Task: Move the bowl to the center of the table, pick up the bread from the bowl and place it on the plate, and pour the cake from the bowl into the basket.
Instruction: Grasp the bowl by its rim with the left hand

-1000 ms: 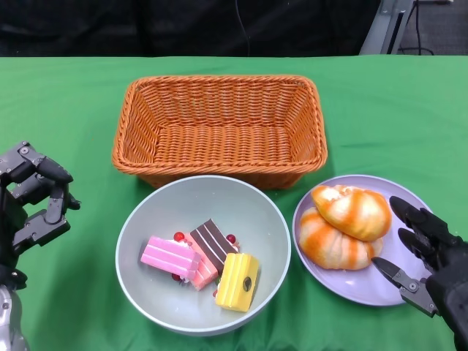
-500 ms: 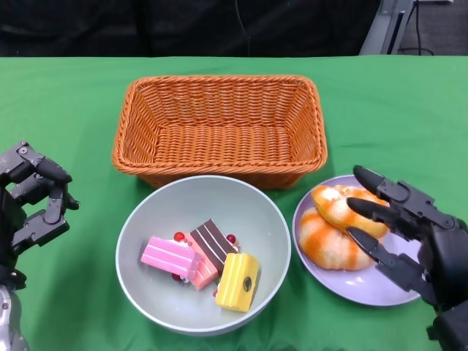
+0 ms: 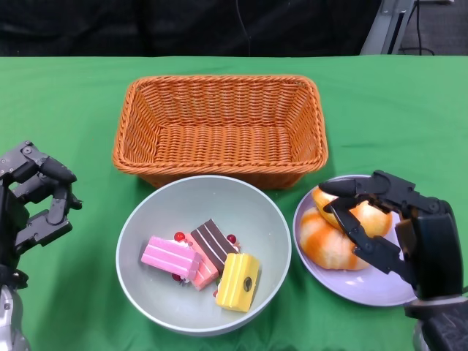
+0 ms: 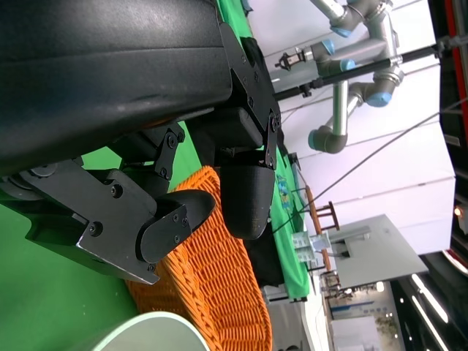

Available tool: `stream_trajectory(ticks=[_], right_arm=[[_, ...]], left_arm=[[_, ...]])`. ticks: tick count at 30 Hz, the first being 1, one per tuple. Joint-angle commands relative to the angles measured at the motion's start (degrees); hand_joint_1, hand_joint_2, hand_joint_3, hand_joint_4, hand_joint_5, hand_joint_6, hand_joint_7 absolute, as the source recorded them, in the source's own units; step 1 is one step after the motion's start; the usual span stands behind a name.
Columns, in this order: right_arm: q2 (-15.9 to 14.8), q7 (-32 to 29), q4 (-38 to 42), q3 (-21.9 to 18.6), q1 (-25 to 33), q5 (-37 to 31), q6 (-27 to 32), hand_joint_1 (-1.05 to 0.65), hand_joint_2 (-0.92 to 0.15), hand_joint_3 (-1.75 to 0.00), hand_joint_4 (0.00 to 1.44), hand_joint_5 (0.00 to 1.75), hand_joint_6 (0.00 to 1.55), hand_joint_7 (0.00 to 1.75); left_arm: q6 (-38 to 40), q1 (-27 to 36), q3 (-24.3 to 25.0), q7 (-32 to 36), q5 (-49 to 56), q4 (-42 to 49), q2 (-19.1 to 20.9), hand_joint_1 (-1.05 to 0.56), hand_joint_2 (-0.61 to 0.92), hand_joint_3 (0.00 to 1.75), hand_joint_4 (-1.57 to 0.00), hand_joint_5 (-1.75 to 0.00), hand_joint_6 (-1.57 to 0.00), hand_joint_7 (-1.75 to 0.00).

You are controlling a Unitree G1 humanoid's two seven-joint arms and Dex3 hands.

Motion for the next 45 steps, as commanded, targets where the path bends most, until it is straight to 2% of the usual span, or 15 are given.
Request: stream_trajectory(ticks=[1, 5, 8, 10, 11, 12, 14, 16, 19, 23, 26, 33, 37, 40, 45], right_arm=[[-0.1, -0.1, 1.9, -0.3, -2.2, 0.8, -2.7, -0.06, -0.63, -0.79, 0.78, 1.32, 0.83, 1.0], [-0.4, 1.9, 2.3, -0.1, -3.1, 3.4, -3.4, -0.11, -0.52, -1.0, 0.76, 1.45, 0.75, 1.18], [-0.2, 2.5, 1.5, -0.2, -2.5, 4.2, -2.8, -0.11, -0.5, -1.05, 0.75, 1.48, 0.73, 1.21], [0.1, 2.8, 0.8, -0.2, -2.0, 4.8, -1.9, -0.11, -0.5, -1.03, 0.75, 1.49, 0.73, 1.22], [0.2, 3.1, 0.6, -0.2, -1.8, 5.3, -1.5, -0.12, -0.51, -1.02, 0.75, 1.49, 0.73, 1.22], [0.3, 3.2, 0.4, -0.1, -1.7, 5.6, -1.4, -0.11, -0.52, -1.0, 0.74, 1.48, 0.72, 1.23], [0.4, 3.5, 0.1, -0.1, -1.5, 5.9, -1.1, -0.11, -0.53, -0.99, 0.73, 1.48, 0.71, 1.24], [0.4, 4.1, -0.1, 0.0, -1.4, 6.5, -0.8, -0.1, -0.54, -0.98, 0.72, 1.49, 0.7, 1.24], [0.6, 3.9, -0.5, -0.2, -1.1, 6.4, -0.2, -0.1, -0.54, -0.96, 0.72, 1.49, 0.7, 1.24], [1.0, 3.7, -1.2, -0.3, -0.8, 6.1, 0.7, -0.1, -0.54, -0.96, 0.72, 1.48, 0.7, 1.24], [1.4, 3.6, -1.4, -0.4, -0.7, 6.4, 1.3, -0.11, -0.55, -0.93, 0.72, 1.47, 0.7, 1.23], [2.4, 3.6, -1.7, -0.7, -0.6, 6.9, 2.0, -0.11, -0.58, -0.89, 0.72, 1.45, 0.71, 1.2], [2.5, 3.6, -1.8, -0.8, -0.5, 6.8, 2.3, -0.11, -0.59, -0.88, 0.72, 1.45, 0.71, 1.19], [2.8, 3.3, -1.8, -0.9, -0.4, 6.7, 2.8, -0.12, -0.62, -0.83, 0.72, 1.45, 0.71, 1.18], [2.9, 3.4, -1.9, -0.7, -0.3, 6.7, 3.0, -0.13, -0.66, -0.77, 0.71, 1.44, 0.7, 1.18]], left_arm=[[-2.3, 0.8, -1.2, -1.3, 1.5, -0.2, 1.8, -0.04, 0.66, 0.94, -0.78, -1.49, -0.77, -1.28], [-4.7, 1.6, -2.6, -5.9, 1.0, -1.0, 2.5, -0.07, 0.75, 0.64, -0.79, -1.32, -0.85, -0.93], [-6.6, 2.2, -4.0, -10.7, 0.2, -1.8, 3.5, -0.14, 0.64, 0.66, -0.78, -1.01, -0.9, -0.5], [-8.0, 3.4, -5.4, -12.1, 2.1, -3.1, 5.4, -0.27, 0.68, 0.47, -0.72, -0.68, -0.86, -0.19], [-8.8, 4.3, -6.3, -12.5, 3.6, -4.2, 6.9, -0.31, 0.75, 0.33, -0.74, -0.49, -0.84, -0.1], [-9.3, 5.1, -7.1, -13.1, 4.7, -5.3, 8.2, -0.35, 0.83, 0.18, -0.67, -0.26, -0.71, -0.04], [-9.4, 6.0, -8.0, -13.5, 5.5, -6.7, 9.5, -0.37, 0.89, 0.07, -0.61, -0.1, -0.62, -0.01], [-12.1, 7.8, -8.8, -12.5, 9.5, -10.3, 12.7, -0.38, 0.89, 0.04, -0.48, -0.04, -0.49, 0.0], [-16.1, 9.7, -9.0, -10.6, 15.7, -14.0, 17.3, -0.44, 0.89, 0.02, -0.37, 0.0, -0.39, 0.0], [-21.0, 10.8, -9.1, -7.9, 19.5, -15.6, 20.1, -0.52, 0.87, 0.0, -0.39, -0.02, -0.42, -0.02], [-26.5, 11.2, -7.0, -3.8, 25.9, -15.9, 20.8, -0.56, 0.87, 0.0, -0.46, -0.04, -0.48, -0.03], [-39.0, 10.3, 2.2, 5.7, 40.7, -13.2, 16.6, -0.43, 0.82, 0.0, -0.74, -0.07, -0.72, -0.04], [-41.5, 10.1, 5.2, 10.0, 47.9, -13.5, 14.9, -0.4, 0.83, 0.0, -0.78, -0.06, -0.76, -0.03], [-42.0, 10.7, 5.1, 14.6, 55.7, -16.1, 13.8, -0.32, 0.84, 0.01, -0.87, -0.08, -0.84, -0.04], [-41.1, 10.6, 3.8, 20.4, 65.8, -18.8, 14.9, -0.32, 0.81, 0.0, -0.87, -0.06, -0.86, -0.03]])
